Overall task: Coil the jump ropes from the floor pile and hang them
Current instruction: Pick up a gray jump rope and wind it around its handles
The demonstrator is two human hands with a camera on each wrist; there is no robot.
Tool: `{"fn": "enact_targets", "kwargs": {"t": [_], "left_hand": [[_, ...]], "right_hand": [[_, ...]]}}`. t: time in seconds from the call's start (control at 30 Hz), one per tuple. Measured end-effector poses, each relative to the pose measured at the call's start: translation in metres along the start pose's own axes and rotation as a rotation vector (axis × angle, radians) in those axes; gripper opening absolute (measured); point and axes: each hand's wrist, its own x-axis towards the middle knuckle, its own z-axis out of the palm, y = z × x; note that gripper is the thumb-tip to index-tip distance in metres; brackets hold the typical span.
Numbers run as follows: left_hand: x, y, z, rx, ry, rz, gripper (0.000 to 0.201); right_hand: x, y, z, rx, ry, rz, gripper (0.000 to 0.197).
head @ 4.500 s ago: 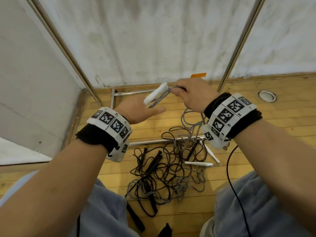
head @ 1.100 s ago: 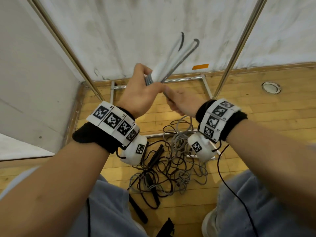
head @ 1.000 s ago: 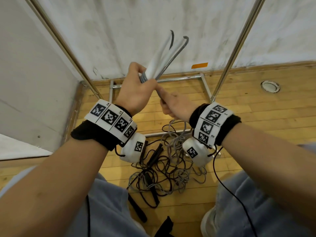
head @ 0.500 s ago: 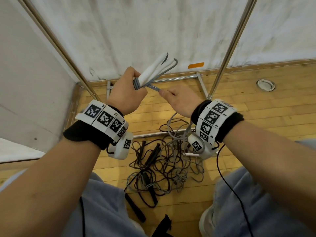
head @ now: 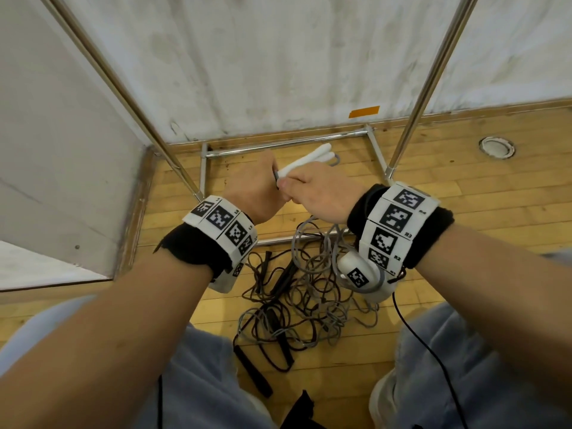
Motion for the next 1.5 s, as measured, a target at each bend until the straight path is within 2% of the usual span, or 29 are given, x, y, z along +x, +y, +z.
{"fn": "enact_targets", "kwargs": {"t": [0.17, 0.43, 0.6, 0.77, 0.87, 0.97, 1.1, 1.17, 1.23, 1.27, 1.33, 1.4, 1.5], "left_hand": [[0.004, -0.010, -0.001, 0.030, 0.099, -0.078, 0.026], [0.001, -0.025, 0.003, 0.277, -0.004, -0.146, 0.032], [-0.009, -0.006, 0.002, 0.402, -0.062, -0.066, 0.027], [-0.018, 0.018, 0.000, 0.354, -0.135, 0.065, 0.028], [-0.020, 0.018, -0.009, 0.198, -0.122, 0.203, 0.021], [-0.022, 0.016, -0.021, 0.018, -0.112, 0.316, 0.026], [-0.026, 0.019, -0.030, -0.097, -0.086, 0.361, 0.031], [-0.028, 0.020, -0.033, -0.165, -0.096, 0.353, 0.033], [-0.029, 0.021, -0.036, -0.267, -0.095, 0.320, 0.034], [-0.030, 0.022, -0.037, -0.323, -0.096, 0.300, 0.031], [-0.032, 0.026, -0.038, -0.443, -0.099, 0.262, 0.028], [-0.033, 0.029, -0.040, -0.591, -0.095, 0.212, 0.025], [-0.033, 0.030, -0.042, -0.770, -0.061, 0.128, 0.028]], "right_hand": [[-0.004, 0.011, -0.005, -0.012, 0.005, 0.009, 0.033], [-0.008, 0.036, -0.002, -0.265, -0.054, 0.109, 0.032], [0.002, 0.034, -0.016, -0.276, 0.131, 0.043, 0.034], [0.008, 0.043, -0.043, -0.399, 0.220, 0.085, 0.047], [0.008, 0.050, -0.060, -0.276, 0.245, 0.137, 0.052], [0.008, 0.056, -0.072, -0.103, 0.213, 0.159, 0.050], [0.003, 0.057, -0.077, 0.031, 0.096, 0.160, 0.053], [0.003, 0.059, -0.076, 0.098, 0.045, 0.152, 0.058], [0.004, 0.060, -0.071, 0.191, -0.006, 0.162, 0.028], [0.003, 0.059, -0.067, 0.247, -0.047, 0.172, 0.024], [0.003, 0.060, -0.055, 0.318, -0.100, 0.166, 0.036], [0.004, 0.059, -0.043, 0.308, -0.117, 0.118, 0.045], [0.000, 0.051, -0.027, 0.316, -0.110, 0.138, 0.054]]}}
